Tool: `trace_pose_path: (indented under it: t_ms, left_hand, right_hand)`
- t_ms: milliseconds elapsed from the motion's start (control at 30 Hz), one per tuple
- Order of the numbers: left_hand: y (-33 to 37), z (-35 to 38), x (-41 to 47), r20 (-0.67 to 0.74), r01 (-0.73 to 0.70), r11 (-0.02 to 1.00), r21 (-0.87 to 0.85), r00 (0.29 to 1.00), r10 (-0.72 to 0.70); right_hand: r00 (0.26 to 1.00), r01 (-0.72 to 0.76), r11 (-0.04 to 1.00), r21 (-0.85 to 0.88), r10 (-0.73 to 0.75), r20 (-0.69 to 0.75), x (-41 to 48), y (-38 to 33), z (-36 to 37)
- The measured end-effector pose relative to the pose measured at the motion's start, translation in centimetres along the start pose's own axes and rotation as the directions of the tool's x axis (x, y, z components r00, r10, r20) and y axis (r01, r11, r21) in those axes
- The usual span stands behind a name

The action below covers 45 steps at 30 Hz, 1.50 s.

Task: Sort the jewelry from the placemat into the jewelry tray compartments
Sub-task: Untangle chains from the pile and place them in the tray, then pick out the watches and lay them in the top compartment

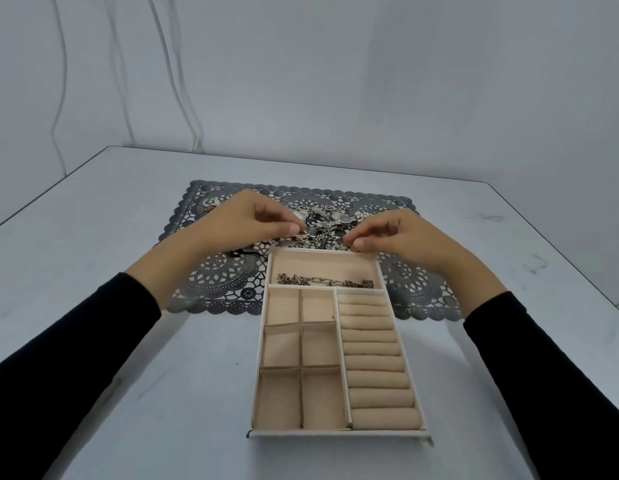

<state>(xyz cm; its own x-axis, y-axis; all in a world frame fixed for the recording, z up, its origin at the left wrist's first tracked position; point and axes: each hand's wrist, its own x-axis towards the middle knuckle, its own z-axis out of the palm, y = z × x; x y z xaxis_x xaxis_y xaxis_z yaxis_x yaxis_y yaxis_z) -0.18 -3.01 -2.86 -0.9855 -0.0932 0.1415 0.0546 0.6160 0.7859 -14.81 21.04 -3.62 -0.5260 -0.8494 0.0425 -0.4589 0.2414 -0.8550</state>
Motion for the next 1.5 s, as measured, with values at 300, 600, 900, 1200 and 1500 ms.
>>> trace_pose_path:
  t_ms: [300,600,900,1200,1500]
  left_hand:
    - [-5.5,-2.5,1.3,-0.299,0.065,0.997,0.034,0.953,-0.052]
    - [-7.3,-4.6,2.3,-0.144,0.143,0.982,0.126,0.982,-0.125]
    - [-7.7,-5.1,3.3,-0.014,0.128,0.984,0.124,0.992,-0.128]
    - [-7.6,-4.9,3.3,-0.071,0.096,0.993,0.069,0.993,-0.091]
    - [-7.4,-4.8,3.1,-0.085,0.058,0.998,-0.012,0.995,-0.059]
  right_hand:
    - [0.981,-0.043,0.999,-0.008,0.04,-0.188,5.8,-0.1,2.1]
    - [0.979,-0.082,0.99,-0.115,0.059,-0.193,10.6,-0.7,4.0]
    - [0.994,-0.107,0.977,-0.186,0.105,-0.023,11.6,-0.6,3.7]
    - [0.997,-0.034,0.967,-0.254,0.05,0.057,11.9,-0.1,3.5]
    - [1.0,-0.008,0.983,-0.186,0.011,0.013,11.8,0.4,3.6]
